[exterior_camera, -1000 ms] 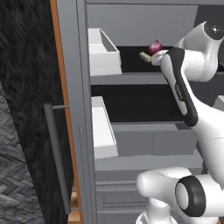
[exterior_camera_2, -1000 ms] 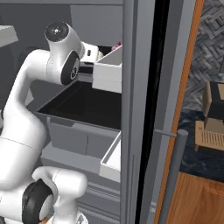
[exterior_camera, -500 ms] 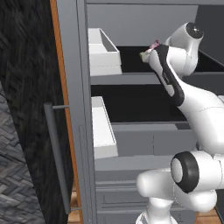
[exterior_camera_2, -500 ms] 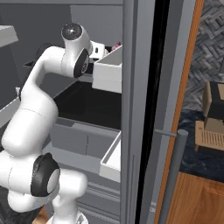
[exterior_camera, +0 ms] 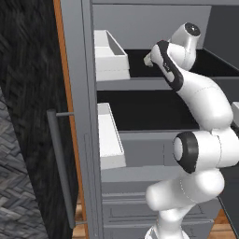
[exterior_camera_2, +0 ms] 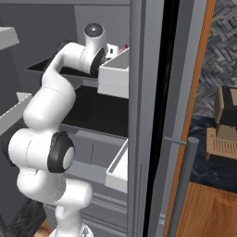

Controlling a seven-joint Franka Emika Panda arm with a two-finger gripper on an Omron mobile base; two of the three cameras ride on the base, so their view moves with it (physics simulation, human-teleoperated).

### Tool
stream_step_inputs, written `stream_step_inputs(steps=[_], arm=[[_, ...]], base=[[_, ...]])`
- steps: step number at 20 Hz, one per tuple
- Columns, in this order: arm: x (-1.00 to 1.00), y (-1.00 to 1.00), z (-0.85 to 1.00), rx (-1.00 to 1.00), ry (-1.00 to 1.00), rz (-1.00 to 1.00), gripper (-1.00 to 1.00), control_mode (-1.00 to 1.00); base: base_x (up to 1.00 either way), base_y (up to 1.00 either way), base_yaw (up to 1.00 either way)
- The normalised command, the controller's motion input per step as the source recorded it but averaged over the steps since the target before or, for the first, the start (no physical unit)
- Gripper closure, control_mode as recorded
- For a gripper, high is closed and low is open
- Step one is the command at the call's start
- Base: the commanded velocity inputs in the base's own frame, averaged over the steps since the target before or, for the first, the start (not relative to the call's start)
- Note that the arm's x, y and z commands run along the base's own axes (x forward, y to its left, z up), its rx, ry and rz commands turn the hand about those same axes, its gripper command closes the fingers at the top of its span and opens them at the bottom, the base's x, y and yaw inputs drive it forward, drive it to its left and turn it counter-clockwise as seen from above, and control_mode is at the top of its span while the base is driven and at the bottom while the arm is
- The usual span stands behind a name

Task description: Pick the egg and butter from the fridge and place them by the bowl for mixing.

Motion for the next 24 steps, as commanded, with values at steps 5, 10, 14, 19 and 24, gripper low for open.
stream_step_inputs(steps=[5, 10, 14, 19, 24], arm=[[0.72, 0.00, -0.01, 0.00, 0.09, 0.09, -1.00, -1.00], [0.53, 0.00, -0.03, 0.00, 0.00, 0.05, -1.00, -1.00], [0.22, 0.02, -0.21, -0.07, 0.00, 0.00, -1.00, -1.00], [0.19, 0.12, -0.21, -0.08, -0.03, 0.00, -1.00, -1.00], [0.25, 0.13, -0.15, -0.03, -0.13, -0.02, -1.00, -1.00]], base=[[0.00, 0.00, 0.00], [0.00, 0.00, 0.00], [0.00, 0.00, 0.00], [0.00, 0.00, 0.00], [0.00, 0.00, 0.00]])
